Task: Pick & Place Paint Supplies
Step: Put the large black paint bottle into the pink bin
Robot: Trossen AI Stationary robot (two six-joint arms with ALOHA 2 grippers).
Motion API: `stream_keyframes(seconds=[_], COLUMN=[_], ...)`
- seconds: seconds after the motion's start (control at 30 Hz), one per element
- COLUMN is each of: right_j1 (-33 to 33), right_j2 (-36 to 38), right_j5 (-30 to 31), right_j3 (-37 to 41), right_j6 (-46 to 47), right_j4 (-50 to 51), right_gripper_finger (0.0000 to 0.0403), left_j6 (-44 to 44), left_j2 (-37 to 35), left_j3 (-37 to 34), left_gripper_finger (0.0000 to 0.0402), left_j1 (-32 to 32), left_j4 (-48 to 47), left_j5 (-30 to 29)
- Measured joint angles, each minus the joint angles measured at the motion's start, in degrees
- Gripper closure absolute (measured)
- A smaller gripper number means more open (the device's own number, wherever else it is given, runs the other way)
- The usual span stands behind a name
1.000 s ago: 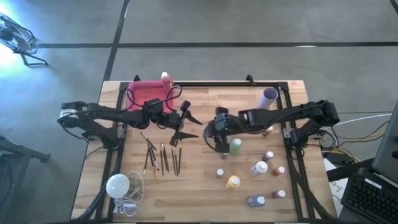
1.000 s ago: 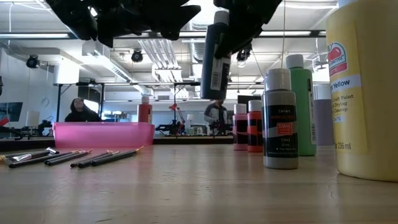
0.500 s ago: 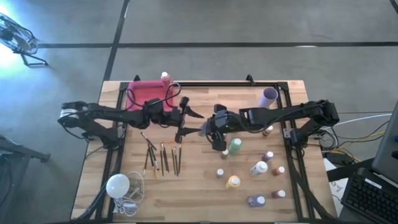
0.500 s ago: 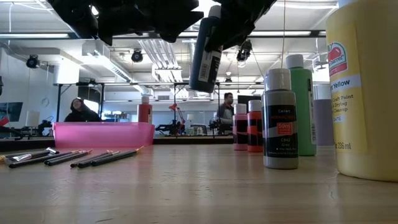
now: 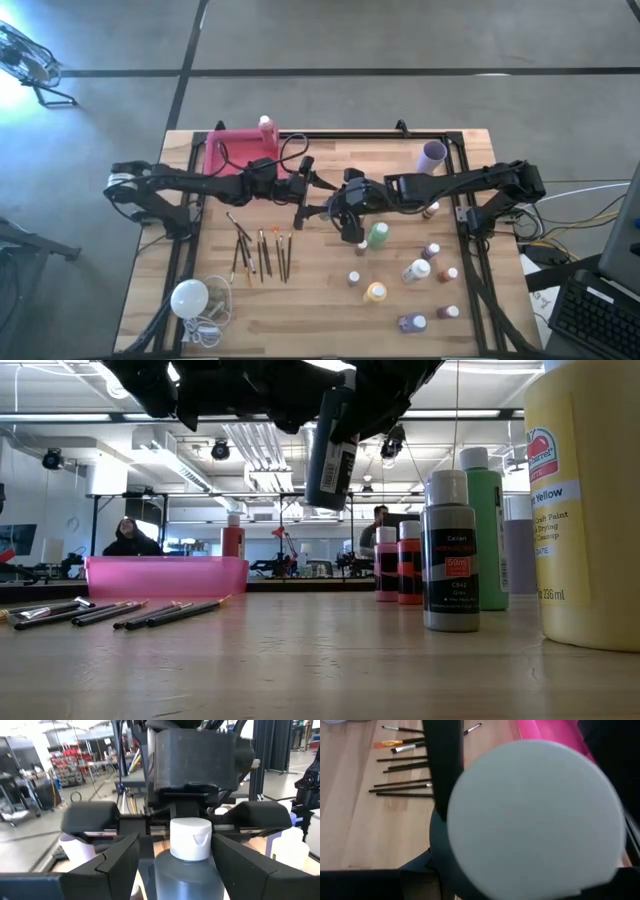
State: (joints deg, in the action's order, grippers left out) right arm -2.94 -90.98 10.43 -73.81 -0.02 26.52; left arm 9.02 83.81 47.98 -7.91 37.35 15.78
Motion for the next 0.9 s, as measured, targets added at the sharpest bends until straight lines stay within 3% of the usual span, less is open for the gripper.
stream_keyframes(seconds=[0.53,0.9], right_j1=[0.19,1.18], right_j2=[0.13,0.11], right_j5=[0.28,-0.19], right_j3=[0.12,0.12], right_j6=[1.58,2.87], right_j4=[2.15,1.81], right_gripper_finger=[0.0223,0.0223], left_j6=[0.34,0.34], left_j2=[3.59,3.68], left_j3=[3.52,3.94], left_gripper_finger=[0.0153,0.0191], left_j1=[0.75,0.9], left_j4=[-1.63,-1.84], left_j5=[-0.69,-0.88])
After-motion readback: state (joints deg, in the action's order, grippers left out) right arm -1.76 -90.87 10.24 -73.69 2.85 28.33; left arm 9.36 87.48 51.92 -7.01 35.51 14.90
